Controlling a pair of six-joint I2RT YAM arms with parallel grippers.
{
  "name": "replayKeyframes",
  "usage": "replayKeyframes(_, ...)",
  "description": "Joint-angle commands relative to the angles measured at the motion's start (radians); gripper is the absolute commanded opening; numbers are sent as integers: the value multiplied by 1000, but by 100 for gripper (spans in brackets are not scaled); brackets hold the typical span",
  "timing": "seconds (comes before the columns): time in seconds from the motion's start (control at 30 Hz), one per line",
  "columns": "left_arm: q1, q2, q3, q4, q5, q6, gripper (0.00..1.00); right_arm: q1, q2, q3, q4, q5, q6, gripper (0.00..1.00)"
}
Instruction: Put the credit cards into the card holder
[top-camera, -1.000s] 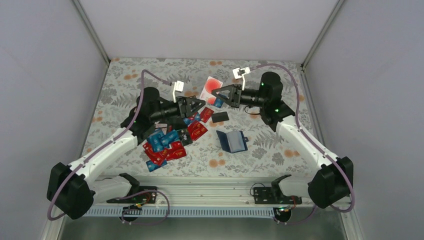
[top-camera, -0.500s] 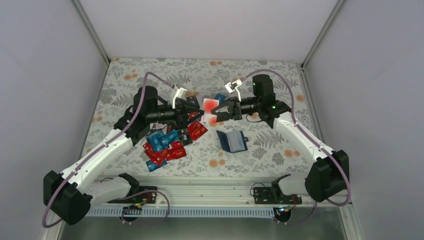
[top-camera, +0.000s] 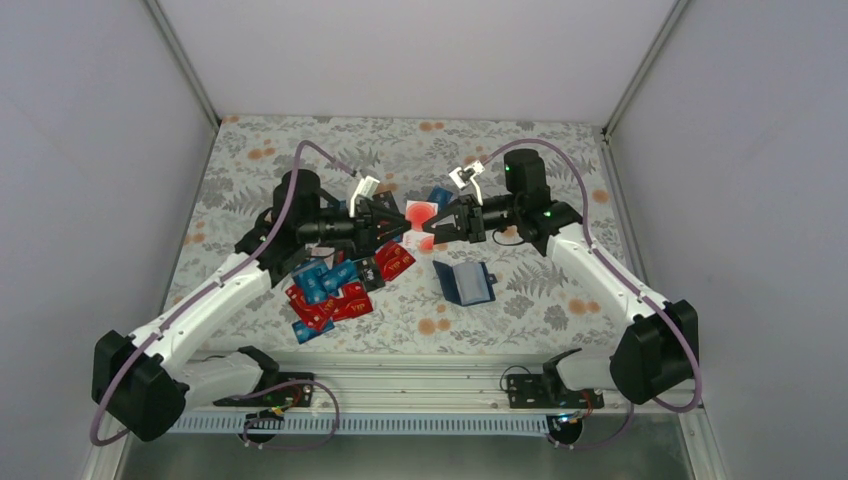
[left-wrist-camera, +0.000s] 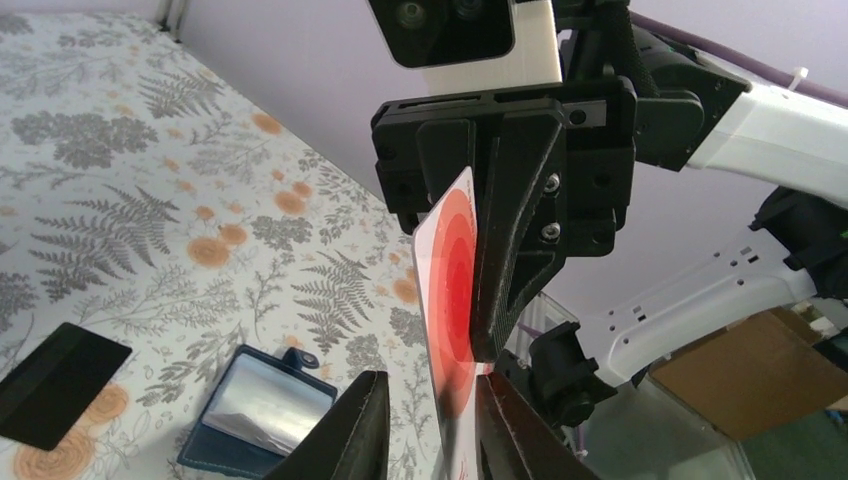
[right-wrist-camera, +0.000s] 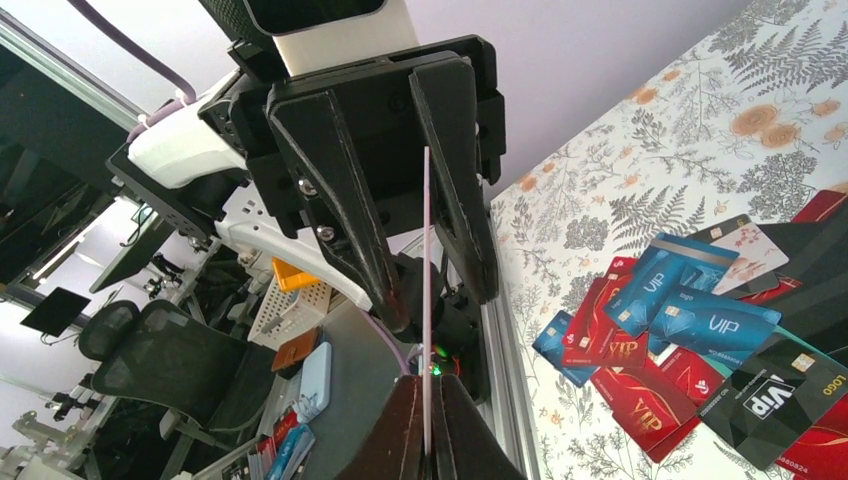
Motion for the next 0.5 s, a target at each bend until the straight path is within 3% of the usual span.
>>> replayKeyframes(0.0, -4, 16, 0, 39, 52, -3, 17, 11, -16, 37, -7, -20, -18, 4)
replayKeyframes(0.07, -4, 18, -3, 40, 37, -8, 4, 11, -15, 38, -15, -7, -21, 4)
replayKeyframes(0.13, -5, 19, -4, 39, 12, -19, 3, 11, -17, 43, -41, 34, -27, 6)
replayKeyframes(0.27, -25, 44, 9, 16, -51, -24, 2, 3, -25, 58, -170, 349, 12, 44)
replayKeyframes(0.37, -73, 91, 38, -38, -123, -7, 2, -18, -68, 0, -253, 631, 89, 61)
replayKeyframes(0.47, -128, 155, 53, -35, -156, -8, 2, -59, -160, -123, -292, 773, 162, 76)
